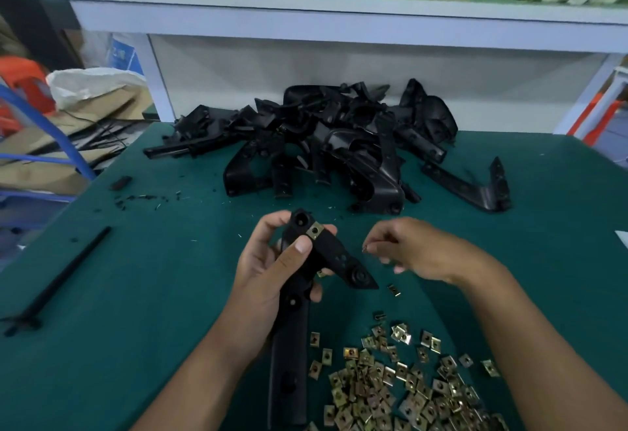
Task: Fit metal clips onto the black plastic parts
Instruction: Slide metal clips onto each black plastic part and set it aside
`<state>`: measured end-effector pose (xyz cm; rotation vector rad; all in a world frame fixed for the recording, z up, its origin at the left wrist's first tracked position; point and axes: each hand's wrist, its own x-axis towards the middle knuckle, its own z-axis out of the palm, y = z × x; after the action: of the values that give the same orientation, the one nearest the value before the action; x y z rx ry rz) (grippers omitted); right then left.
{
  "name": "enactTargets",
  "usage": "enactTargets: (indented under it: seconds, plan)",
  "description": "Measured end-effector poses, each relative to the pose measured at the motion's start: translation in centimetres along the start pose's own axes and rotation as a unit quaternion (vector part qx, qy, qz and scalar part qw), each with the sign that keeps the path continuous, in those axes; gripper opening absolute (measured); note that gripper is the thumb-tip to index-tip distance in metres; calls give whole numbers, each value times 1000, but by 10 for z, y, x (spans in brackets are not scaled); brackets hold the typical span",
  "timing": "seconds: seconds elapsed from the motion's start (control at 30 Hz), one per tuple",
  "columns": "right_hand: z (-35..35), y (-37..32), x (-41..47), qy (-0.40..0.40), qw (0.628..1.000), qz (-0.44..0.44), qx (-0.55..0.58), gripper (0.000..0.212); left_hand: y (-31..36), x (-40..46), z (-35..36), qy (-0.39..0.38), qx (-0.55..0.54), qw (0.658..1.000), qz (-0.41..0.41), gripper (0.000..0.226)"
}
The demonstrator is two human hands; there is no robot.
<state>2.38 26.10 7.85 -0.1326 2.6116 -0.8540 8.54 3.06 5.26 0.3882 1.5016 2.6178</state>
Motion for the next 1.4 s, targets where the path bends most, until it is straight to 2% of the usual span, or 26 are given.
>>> enactTargets:
  seconds: [0.13,0.17,0.23,0.3,0.47,0.57,0.67,0.97,1.2,1.4]
  plan:
    - [-20,-17,-18,30,961,-71,267,14,-4,3,-2,4,-19,1000,-2,35]
    - [-23,-22,-23,31,948,-90,303,14,-4,3,-2,2,-24,1000,0,37]
    - [-26,-31,-33,31,934,-128,331,15,-4,4,0,-4,-26,1000,7,57]
    - [-27,-40,-42,29,930,-163,328,18,-2,3,2,-8,-20,1000,10,68]
    - [-22,-54,-53,19,937,-192,290,15,-4,1,2,6,-12,1000,16,46]
    - [-19,-56,-53,20,950,-184,252,6,-5,0,2,-1,15,1000,19,48]
    - [-19,-57,-53,26,954,-177,242,12,-8,3,1,-2,30,999,27,58]
    - [-19,-62,-59,3,954,-181,239,6,-8,4,0,-8,7,999,40,38]
    - [-14,-65,-60,17,953,-184,241,23,-5,4,-1,-21,31,998,53,30]
    - [-10,-66,-62,24,959,-194,204,10,-3,3,0,-3,43,997,62,36]
